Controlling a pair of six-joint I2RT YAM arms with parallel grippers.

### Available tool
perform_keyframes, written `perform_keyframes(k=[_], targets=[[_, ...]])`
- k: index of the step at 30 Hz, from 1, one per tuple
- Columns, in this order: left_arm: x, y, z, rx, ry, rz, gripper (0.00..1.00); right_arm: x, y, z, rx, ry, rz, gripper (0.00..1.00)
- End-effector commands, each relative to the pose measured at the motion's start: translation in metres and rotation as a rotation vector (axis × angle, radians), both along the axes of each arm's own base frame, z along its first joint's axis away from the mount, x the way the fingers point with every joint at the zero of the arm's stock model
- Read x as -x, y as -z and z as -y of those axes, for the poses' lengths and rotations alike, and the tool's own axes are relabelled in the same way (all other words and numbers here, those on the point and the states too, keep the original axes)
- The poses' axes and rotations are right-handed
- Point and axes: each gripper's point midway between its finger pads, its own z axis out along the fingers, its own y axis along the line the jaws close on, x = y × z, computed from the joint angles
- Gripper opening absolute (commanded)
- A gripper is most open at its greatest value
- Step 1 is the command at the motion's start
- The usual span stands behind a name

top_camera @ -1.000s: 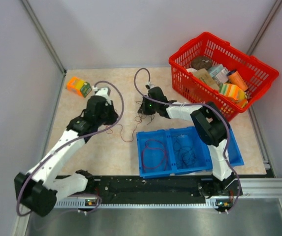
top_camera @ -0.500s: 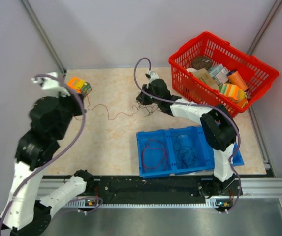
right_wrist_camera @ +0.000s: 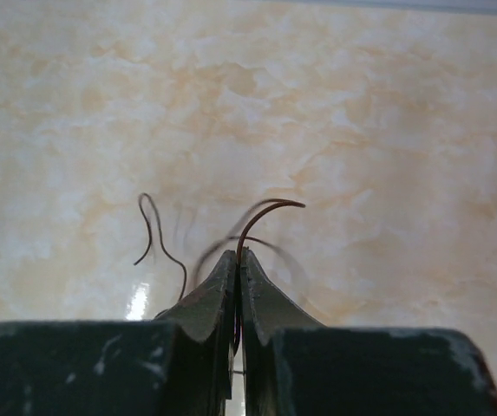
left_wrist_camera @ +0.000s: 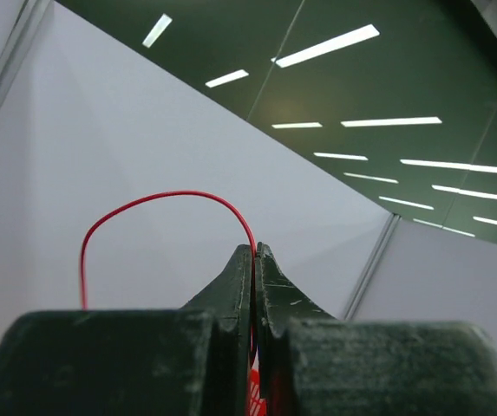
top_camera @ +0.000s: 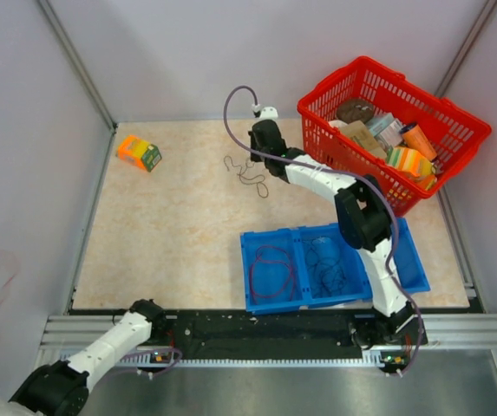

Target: Untangle the cables

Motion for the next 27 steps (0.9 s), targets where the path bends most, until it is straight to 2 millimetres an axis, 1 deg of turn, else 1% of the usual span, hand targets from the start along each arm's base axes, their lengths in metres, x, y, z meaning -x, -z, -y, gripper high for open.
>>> perform_keyframes(k=[1, 2, 3, 5, 6, 8, 9, 10, 11, 12, 14, 15, 16, 18, 20, 21, 23, 25, 27], targets=[[-0.129, 0.047, 0.076, -0.189, 0.066, -0.3, 0.0, -0.014, -0.009, 0.009, 0.067, -0.004, 0.025, 0.0], [-0.14, 0.053, 0.085, -0.206, 0.086, -0.324, 0.0, -0.009, -0.006, 0.0, 0.055, -0.068, 0.01, 0.0], [-0.151, 0.061, 0.093, -0.216, 0.102, -0.354, 0.0, -0.003, -0.01, -0.008, 0.036, -0.122, 0.007, 0.04], [-0.171, 0.077, 0.107, -0.237, 0.127, -0.405, 0.0, 0.015, -0.012, -0.028, -0.022, -0.258, -0.027, 0.17], [-0.181, 0.086, 0.113, -0.248, 0.136, -0.43, 0.0, 0.027, -0.016, -0.038, -0.058, -0.329, -0.046, 0.22], [-0.198, 0.104, 0.123, -0.27, 0.147, -0.477, 0.0, 0.045, -0.022, -0.046, -0.117, -0.404, -0.071, 0.3], [-0.208, 0.115, 0.127, -0.283, 0.145, -0.507, 0.0, 0.054, -0.022, -0.048, -0.144, -0.43, -0.079, 0.37], [-0.217, 0.125, 0.13, -0.293, 0.143, -0.534, 0.0, 0.063, -0.024, -0.046, -0.161, -0.441, -0.085, 0.4], [-0.227, 0.137, 0.135, -0.309, 0.142, -0.568, 0.0, 0.068, -0.027, -0.046, -0.189, -0.454, -0.068, 0.45], [-0.234, 0.147, 0.137, -0.317, 0.135, -0.591, 0.0, 0.075, -0.028, -0.045, -0.203, -0.468, -0.059, 0.48], [-0.252, 0.173, 0.138, -0.327, 0.106, -0.654, 0.0, 0.084, -0.029, -0.04, -0.21, -0.475, -0.058, 0.53], [-0.259, 0.182, 0.139, -0.33, 0.094, -0.671, 0.0, 0.085, -0.027, -0.038, -0.205, -0.47, -0.062, 0.55], [-0.266, 0.196, 0.139, -0.331, 0.082, -0.7, 0.0, 0.086, -0.027, -0.034, -0.188, -0.462, -0.061, 0.56], [-0.278, 0.221, 0.141, -0.333, 0.078, -0.753, 0.0, 0.083, -0.023, -0.026, -0.153, -0.425, -0.064, 0.59], [-0.286, 0.243, 0.148, -0.337, 0.11, -0.797, 0.0, 0.078, -0.022, -0.018, -0.133, -0.391, -0.061, 0.59], [-0.287, 0.249, 0.152, -0.332, 0.14, -0.811, 0.0, 0.077, -0.019, -0.016, -0.129, -0.386, -0.064, 0.6], [-0.285, 0.247, 0.163, -0.329, 0.22, -0.807, 0.0, 0.074, -0.016, -0.016, -0.126, -0.381, -0.069, 0.61], [-0.278, 0.235, 0.174, -0.328, 0.293, -0.783, 0.0, 0.069, -0.013, -0.013, -0.122, -0.368, -0.075, 0.62], [-0.265, 0.209, 0.181, -0.33, 0.351, -0.726, 0.0, 0.069, -0.015, -0.012, -0.132, -0.355, -0.086, 0.63]])
